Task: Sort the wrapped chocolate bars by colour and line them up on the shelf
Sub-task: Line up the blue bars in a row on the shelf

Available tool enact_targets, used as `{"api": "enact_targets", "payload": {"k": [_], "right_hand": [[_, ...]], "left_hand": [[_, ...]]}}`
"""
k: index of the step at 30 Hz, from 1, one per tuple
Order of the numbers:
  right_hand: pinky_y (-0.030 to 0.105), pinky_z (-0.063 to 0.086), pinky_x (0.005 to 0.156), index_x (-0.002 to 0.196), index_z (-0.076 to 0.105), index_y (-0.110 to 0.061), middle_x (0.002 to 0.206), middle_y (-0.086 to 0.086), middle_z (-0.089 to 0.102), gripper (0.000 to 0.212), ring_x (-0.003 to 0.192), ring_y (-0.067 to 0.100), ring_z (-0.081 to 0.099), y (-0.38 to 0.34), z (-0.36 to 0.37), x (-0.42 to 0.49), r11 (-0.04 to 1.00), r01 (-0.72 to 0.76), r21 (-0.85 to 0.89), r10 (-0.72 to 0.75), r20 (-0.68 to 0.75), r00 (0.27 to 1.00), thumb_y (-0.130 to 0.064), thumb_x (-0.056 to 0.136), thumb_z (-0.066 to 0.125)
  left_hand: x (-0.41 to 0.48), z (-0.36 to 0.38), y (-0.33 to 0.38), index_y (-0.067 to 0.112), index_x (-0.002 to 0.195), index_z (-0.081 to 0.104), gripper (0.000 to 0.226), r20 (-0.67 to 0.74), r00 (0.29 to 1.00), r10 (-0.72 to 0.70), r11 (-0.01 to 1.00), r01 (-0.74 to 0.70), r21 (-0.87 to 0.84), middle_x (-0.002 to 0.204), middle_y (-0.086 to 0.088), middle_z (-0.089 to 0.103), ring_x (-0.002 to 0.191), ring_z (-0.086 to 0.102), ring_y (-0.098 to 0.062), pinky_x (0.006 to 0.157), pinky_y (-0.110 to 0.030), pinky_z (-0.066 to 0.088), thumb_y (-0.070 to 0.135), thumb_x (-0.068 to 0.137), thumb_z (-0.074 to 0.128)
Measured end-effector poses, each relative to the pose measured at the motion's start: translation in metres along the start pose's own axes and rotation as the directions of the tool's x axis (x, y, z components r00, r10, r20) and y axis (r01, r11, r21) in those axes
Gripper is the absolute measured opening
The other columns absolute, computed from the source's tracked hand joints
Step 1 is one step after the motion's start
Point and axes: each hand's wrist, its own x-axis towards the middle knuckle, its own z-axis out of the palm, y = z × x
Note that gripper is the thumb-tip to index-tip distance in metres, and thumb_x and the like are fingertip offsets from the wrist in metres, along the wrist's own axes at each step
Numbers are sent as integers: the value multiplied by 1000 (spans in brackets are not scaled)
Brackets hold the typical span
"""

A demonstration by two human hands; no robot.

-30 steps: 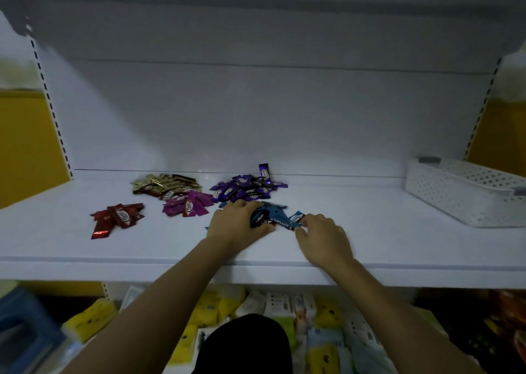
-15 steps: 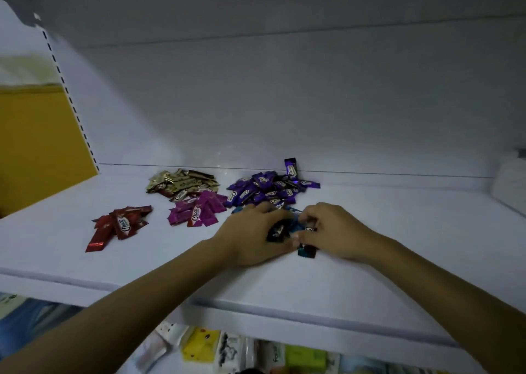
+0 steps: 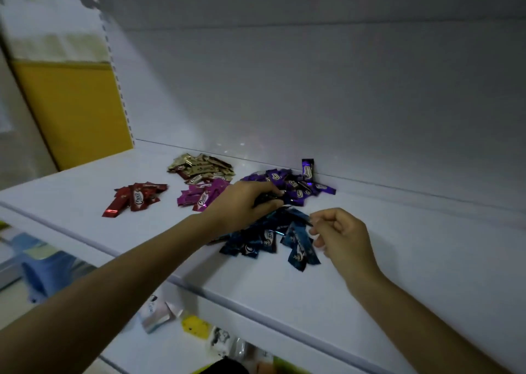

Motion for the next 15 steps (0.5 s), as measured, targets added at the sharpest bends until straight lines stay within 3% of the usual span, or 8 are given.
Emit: {"api": "enact_targets", "payload": {"k": [3,8,11,15], "right_hand": [[13,41,46,84,65,-12,68,5,64,11,48,0,53,0,-4,1,999,-31,22,31,0,1000,-8,91,57],[13,40,44,84,65,-14,64,1,63,11,45,0,52,0,-5,1,998,-52,30,50,46,998,-12,92,58],[14,40,45,85,65,-13,66,2,64,10,46,1,52,-4,-8,2,996,-83,30,80,98,992,-11,92,58],[20,42,46,86,65,-5,66,5,63,10,47,6,53,-13,-21,3,987,-159,21,150,223,963,-9,92,57]], "left_hand": [[-1,1,2,21,112,66,31,-142,988,-63,992,78,102,97,-2,71,78,63,-17,67,-30,50,44,94,55],[-1,-7,2,16,114,67,33,-258,959,-115,976,158,153,99,-5,73,83,66,-20,73,-32,53,40,95,54],[-3,-17,1,15,111,67,32,-319,937,-141,968,198,152,92,-5,73,76,66,-19,70,-38,55,40,96,52],[-4,-23,6,14,111,67,32,-406,901,-155,975,206,86,89,-5,72,67,65,-14,66,-33,57,39,94,54]]}}
